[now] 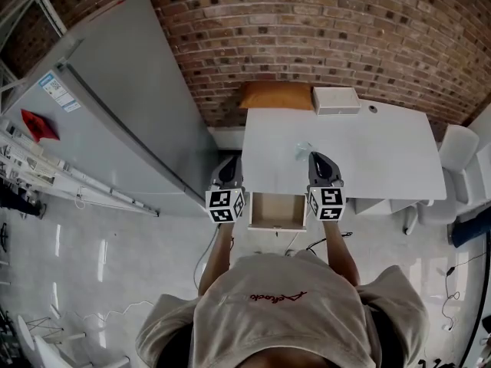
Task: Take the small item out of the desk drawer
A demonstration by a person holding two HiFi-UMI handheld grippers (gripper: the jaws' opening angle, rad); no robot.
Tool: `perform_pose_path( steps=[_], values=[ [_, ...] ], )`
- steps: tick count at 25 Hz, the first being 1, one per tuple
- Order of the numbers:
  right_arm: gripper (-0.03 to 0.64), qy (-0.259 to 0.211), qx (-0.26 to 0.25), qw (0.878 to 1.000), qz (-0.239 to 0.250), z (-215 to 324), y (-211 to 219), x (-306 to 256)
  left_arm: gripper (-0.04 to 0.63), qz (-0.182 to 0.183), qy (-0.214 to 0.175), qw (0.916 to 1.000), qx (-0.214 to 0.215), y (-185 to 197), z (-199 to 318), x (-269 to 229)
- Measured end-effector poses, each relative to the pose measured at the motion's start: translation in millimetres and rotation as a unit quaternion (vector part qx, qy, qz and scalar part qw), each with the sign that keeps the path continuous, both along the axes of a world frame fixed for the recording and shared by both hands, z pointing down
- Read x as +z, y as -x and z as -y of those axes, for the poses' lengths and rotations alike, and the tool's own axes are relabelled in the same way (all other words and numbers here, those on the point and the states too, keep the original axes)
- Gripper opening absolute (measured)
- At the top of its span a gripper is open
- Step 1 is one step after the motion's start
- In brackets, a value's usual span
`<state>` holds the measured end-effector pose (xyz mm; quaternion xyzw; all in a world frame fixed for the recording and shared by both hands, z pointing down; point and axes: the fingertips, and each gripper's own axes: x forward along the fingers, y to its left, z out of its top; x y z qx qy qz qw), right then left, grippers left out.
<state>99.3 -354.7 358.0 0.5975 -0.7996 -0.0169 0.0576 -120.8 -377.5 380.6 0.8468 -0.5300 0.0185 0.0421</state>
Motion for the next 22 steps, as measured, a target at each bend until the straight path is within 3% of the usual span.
perform_pose_path(
  steps=[22],
  values=[
    [0.012,0.008,-0.002,1.000,-0.006,11.6,-2.9,3.6,0.009,0.006,-0.009,0.9999,-0.004,2.5,10.2,-7.1]
  ],
)
